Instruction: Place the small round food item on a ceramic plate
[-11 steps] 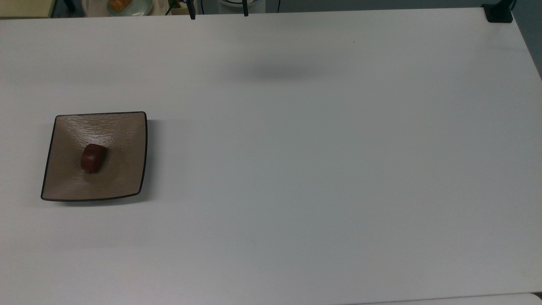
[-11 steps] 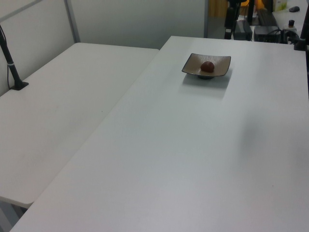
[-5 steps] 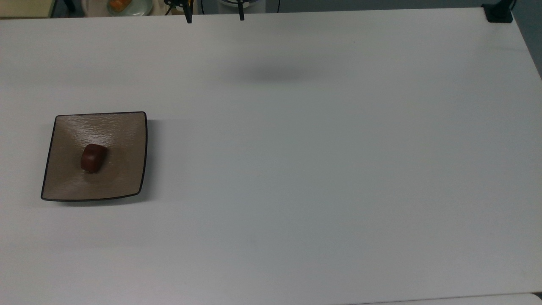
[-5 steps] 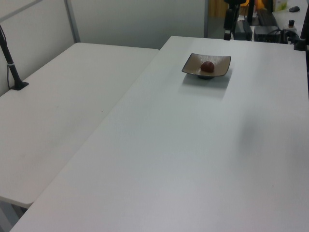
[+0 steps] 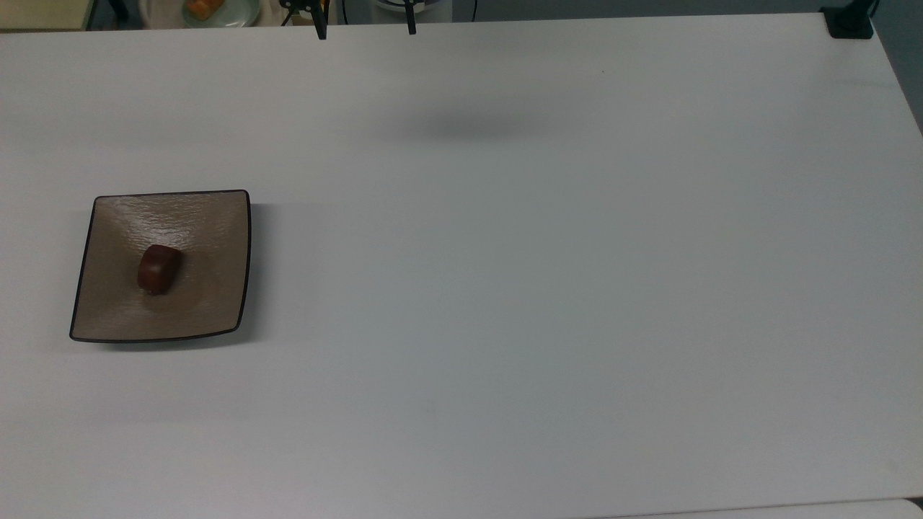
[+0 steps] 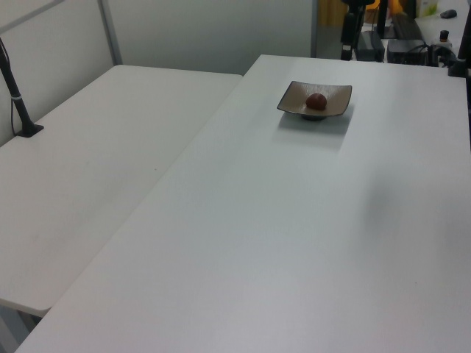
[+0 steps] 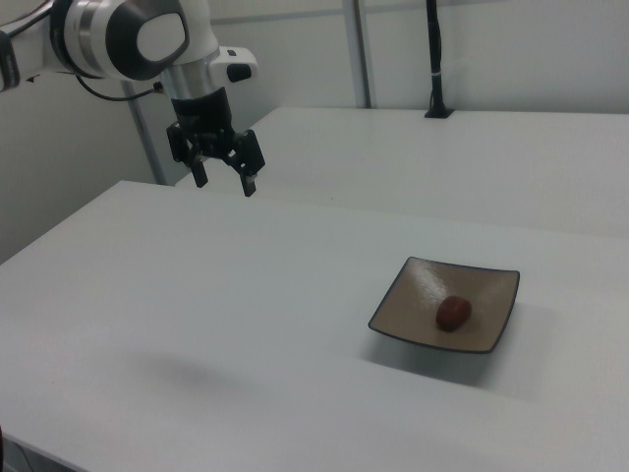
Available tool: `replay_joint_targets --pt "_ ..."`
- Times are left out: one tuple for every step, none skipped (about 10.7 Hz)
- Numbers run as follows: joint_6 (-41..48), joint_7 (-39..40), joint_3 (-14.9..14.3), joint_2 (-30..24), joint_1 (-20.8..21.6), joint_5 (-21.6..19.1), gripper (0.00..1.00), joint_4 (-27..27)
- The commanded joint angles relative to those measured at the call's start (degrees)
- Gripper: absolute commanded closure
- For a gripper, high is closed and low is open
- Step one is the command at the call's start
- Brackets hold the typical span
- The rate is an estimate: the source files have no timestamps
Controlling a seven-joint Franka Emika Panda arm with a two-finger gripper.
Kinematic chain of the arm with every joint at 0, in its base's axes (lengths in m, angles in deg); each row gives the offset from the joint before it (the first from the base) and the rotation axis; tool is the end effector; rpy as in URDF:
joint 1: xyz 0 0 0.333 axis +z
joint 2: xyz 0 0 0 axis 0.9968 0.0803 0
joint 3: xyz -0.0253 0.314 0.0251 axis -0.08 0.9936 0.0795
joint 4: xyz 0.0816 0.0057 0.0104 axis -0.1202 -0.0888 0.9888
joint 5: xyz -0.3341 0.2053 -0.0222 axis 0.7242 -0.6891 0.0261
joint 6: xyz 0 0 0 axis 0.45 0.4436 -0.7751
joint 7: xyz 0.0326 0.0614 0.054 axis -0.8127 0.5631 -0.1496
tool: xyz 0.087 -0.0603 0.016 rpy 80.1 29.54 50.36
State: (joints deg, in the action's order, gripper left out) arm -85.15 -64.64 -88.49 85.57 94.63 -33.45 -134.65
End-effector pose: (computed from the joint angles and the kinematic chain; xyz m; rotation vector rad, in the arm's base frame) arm 0.5643 0.0389 0.6134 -3.0867 -0.1857 -0.1058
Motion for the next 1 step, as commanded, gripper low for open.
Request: replay_joint_targets --pt "0.24 1.10 -0.46 -0.13 0.17 -0.59 0.00 0.49"
